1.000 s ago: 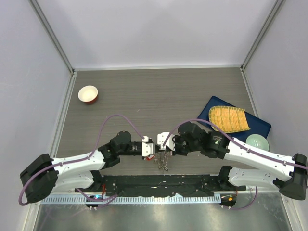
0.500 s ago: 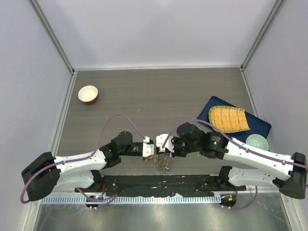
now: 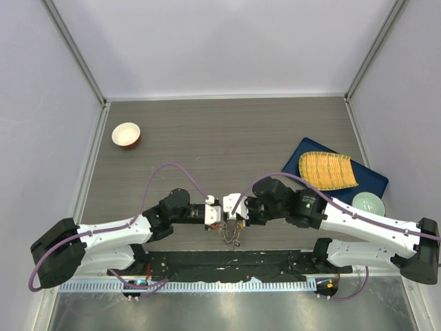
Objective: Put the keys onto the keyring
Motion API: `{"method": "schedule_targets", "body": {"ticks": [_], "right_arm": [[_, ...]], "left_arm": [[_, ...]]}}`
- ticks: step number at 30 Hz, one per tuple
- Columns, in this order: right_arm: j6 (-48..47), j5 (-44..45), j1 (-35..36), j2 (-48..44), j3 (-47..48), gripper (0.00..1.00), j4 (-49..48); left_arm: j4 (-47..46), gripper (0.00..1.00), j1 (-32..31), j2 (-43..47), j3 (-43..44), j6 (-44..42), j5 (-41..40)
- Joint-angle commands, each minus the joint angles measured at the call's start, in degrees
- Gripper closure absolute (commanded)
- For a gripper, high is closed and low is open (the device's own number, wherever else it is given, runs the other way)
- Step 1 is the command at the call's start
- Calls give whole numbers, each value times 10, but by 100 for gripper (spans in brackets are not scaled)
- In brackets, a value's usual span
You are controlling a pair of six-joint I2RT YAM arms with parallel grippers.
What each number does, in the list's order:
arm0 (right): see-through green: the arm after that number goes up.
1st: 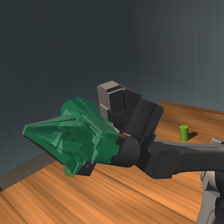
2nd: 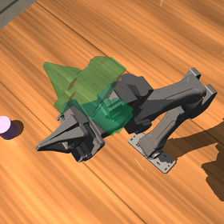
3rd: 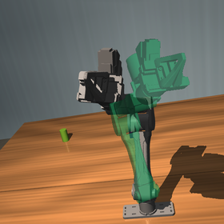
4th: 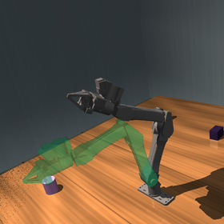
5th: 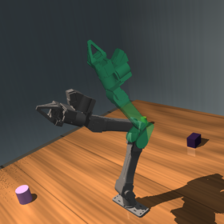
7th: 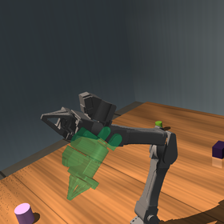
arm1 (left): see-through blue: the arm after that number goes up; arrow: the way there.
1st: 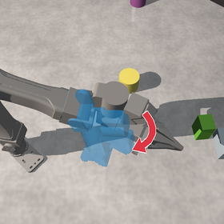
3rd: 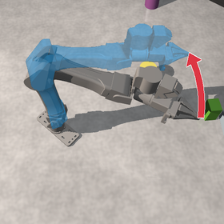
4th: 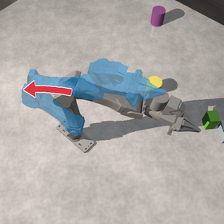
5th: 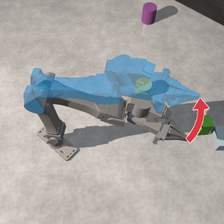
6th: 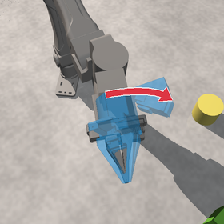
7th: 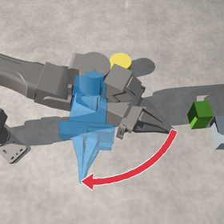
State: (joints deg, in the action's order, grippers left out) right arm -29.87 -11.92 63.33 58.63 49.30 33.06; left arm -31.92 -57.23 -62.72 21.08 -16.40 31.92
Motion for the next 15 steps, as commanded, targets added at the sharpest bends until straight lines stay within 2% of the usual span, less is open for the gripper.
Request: {"method": "schedule_targets", "body": {"ticks": [1,7,15], "right_arm": [[5,44,4,-10,14,99,-21],[11,86,4,-25,8,99,8],[10,84,5,-28,13,99,32]], "left_arm": [[-39,100,-10,39,12,-15,-18],[-16,100,-10,60,8,-28,-31],[-1,100,-9,60,8,-34,-51]]}}
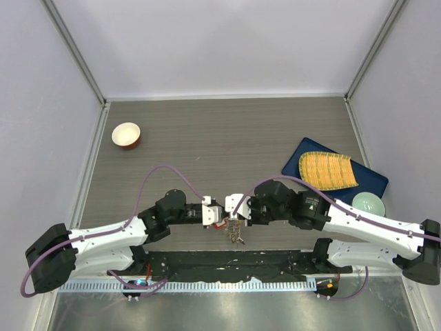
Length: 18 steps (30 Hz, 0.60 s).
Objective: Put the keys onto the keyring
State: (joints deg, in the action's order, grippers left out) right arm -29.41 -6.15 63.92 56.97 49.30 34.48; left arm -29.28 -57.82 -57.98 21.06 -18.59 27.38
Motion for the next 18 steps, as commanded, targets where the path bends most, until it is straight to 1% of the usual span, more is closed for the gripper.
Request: {"method": "schedule_targets", "body": {"ticks": [1,12,18], "right_arm": [[5,30,-1,-13,12,99,18],[6,36,-2,-16,6,99,6],[12,4,-1,-14,10,99,-17]], "left_arm": [[-28,100,-4,14,11,-13,-7],[-33,100,-4,17,7,-12,-12],[-52,100,-4,14,3,-4,-5]]}}
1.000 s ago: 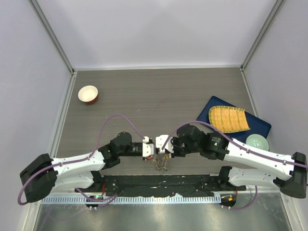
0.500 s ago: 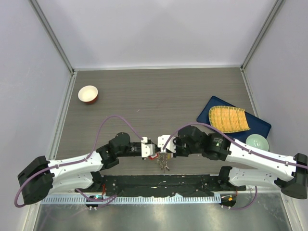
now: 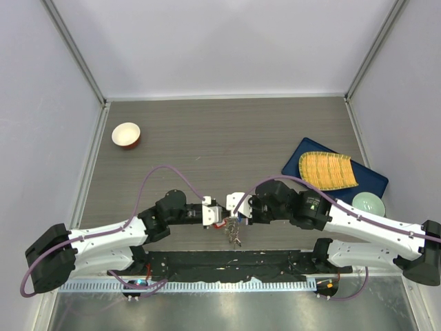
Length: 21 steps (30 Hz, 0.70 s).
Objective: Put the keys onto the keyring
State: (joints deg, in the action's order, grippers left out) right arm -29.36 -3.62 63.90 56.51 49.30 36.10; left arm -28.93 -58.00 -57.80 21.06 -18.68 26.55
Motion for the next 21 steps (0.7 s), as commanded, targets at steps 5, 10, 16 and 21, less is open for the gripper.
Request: {"method": "schedule_targets", "body": {"ticks": [5,10,16,21], "right_arm": [[15,-36,-1,-8,9,99,-48],[19,-36,-1,-7,2,99,-57],[29,-31,-1,-8,-1,99,-64],[39,-22,-1,-6,-8,99,-63]], "left_arm": [[-69,100,-2,4,1,7,6],[-75,100,-2,1,-2,14,-4],[-92,100,-2,7,-16,34,-20],[-112,100,-2,15,-37,51,-58]]}}
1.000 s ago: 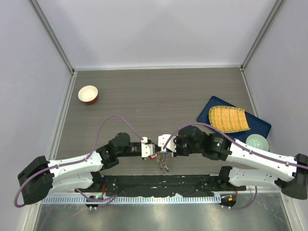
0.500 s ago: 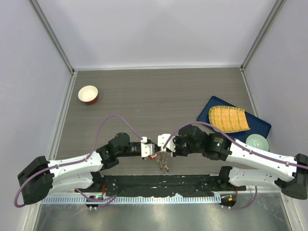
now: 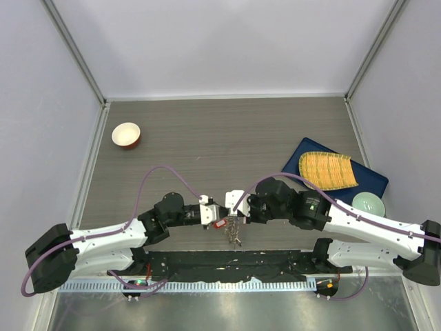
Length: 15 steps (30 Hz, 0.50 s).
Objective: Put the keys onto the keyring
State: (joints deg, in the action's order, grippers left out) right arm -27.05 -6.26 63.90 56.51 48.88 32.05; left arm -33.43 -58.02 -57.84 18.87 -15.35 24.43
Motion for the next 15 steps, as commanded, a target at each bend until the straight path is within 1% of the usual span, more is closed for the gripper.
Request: {"method": "schedule_targets", "body": {"ticks": [1,3,8,15], "right_arm": [[17,6,-1,-6,-6,99,-23],[22,7,-1,-5,-7,99,-25],[29,12,0,-4,-18,99,-46],[27,22,-1,1,-14,99,-53]], "left_arm": [[-76,100,-2,18,-22,23,-44],[-117,100,-2,17,-46,34,-64],[-208,100,-2,1,-82,78,-77],[-247,100,-2,-24,-88,89,-68]]}}
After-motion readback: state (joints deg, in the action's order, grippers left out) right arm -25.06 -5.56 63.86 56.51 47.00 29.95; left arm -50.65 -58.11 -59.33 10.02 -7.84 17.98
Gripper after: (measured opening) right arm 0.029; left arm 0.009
